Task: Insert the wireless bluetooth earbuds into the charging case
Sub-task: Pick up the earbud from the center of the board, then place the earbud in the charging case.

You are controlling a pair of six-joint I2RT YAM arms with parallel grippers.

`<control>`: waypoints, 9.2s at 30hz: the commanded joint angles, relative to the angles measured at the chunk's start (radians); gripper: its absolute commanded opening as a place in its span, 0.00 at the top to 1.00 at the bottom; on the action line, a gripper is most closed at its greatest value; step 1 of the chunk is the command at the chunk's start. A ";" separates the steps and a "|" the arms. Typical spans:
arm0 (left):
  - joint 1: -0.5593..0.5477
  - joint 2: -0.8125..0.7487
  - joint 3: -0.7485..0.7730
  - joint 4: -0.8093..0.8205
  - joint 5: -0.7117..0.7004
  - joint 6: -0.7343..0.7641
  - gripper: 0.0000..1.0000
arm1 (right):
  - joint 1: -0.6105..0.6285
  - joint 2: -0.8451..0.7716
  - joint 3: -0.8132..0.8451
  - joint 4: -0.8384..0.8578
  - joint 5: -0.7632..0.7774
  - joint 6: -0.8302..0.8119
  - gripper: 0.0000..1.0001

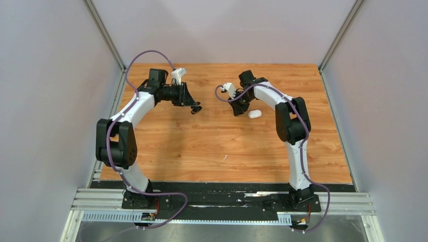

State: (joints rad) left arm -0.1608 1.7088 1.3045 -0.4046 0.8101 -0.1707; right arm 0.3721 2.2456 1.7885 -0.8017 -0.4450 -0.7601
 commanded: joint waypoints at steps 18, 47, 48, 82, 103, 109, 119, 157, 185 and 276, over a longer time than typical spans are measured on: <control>0.006 -0.082 -0.034 -0.031 0.051 -0.011 1.00 | -0.063 0.062 -0.031 -0.582 -0.618 0.320 0.99; 0.006 -0.083 0.000 -0.039 0.047 0.027 1.00 | -0.091 0.164 0.368 -0.603 -0.293 0.267 0.64; 0.006 -0.082 0.002 -0.040 0.048 0.027 1.00 | -0.092 0.143 0.367 -0.610 -0.309 0.222 0.65; 0.006 -0.101 0.014 -0.078 0.017 0.089 1.00 | 0.062 -0.391 -0.686 0.404 -0.181 -0.724 0.60; 0.006 -0.075 0.018 -0.045 0.023 0.062 1.00 | 0.122 -0.171 -0.369 0.050 -0.197 -0.556 0.58; 0.006 -0.076 0.016 -0.040 0.031 0.053 1.00 | 0.128 -0.129 -0.339 0.010 -0.167 -0.488 0.72; 0.006 -0.084 -0.002 -0.067 0.032 0.054 1.00 | -0.053 -0.114 -0.225 -0.169 -0.830 -0.055 0.85; 0.006 -0.110 -0.016 -0.058 0.000 0.048 1.00 | -0.045 -0.113 -0.044 -0.124 -0.121 -0.365 0.57; 0.006 -0.074 0.004 -0.048 0.007 0.033 1.00 | 0.099 0.009 0.083 -0.226 0.258 -0.195 0.58; -0.160 0.007 0.181 0.080 0.485 -0.072 1.00 | 0.178 -0.710 -0.702 0.846 -0.711 -0.912 1.00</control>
State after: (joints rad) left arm -0.3145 1.7741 1.4685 -0.3328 1.2671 -0.2695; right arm 0.5388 1.5372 1.1072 -0.0441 -1.1786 -1.7023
